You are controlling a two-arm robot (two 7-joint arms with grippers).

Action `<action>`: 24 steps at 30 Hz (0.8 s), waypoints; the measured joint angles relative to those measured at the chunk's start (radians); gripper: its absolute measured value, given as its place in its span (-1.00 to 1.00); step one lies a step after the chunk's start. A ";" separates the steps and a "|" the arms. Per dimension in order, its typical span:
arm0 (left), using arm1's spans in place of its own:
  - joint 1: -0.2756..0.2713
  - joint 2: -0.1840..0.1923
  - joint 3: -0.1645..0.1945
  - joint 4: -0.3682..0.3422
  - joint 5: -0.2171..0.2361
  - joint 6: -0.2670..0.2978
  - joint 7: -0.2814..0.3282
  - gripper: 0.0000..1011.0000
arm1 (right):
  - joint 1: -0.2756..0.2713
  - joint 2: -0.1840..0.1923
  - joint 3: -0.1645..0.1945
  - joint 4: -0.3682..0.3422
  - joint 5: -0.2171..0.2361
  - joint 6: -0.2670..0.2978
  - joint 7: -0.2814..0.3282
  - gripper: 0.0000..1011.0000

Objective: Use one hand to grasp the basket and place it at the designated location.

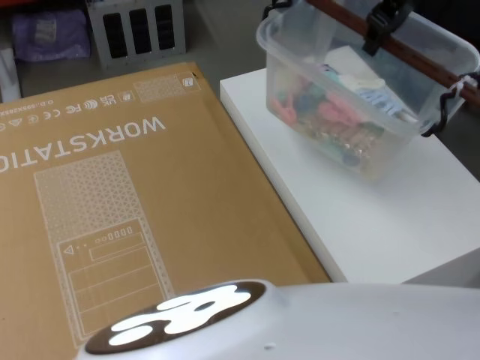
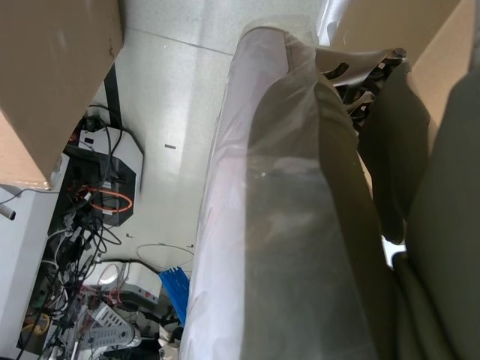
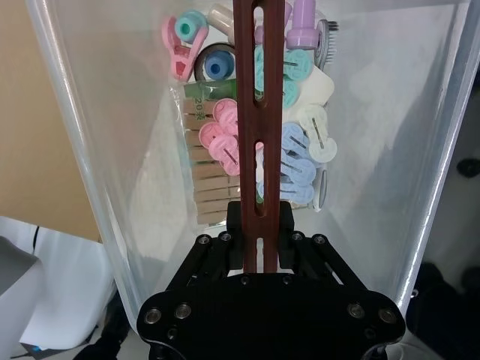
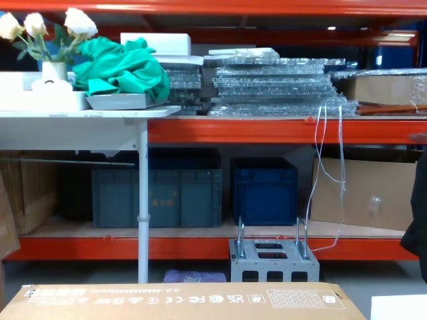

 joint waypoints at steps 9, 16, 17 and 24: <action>0.000 0.000 0.000 0.000 0.000 0.000 0.000 -1.00 | 0.025 -0.039 -0.021 -0.025 0.016 -0.048 0.010 -0.54; 0.000 0.000 0.000 0.000 0.000 0.000 0.000 -1.00 | 0.042 -0.062 -0.042 -0.056 0.029 -0.092 0.015 -0.54; 0.000 0.000 0.000 0.000 0.000 0.000 0.000 -1.00 | 0.044 -0.064 -0.043 -0.061 0.030 -0.099 0.015 -0.54; 0.000 0.000 0.000 0.000 0.000 0.000 0.000 -1.00 | 0.060 -0.084 -0.060 -0.103 0.045 -0.140 0.016 -0.54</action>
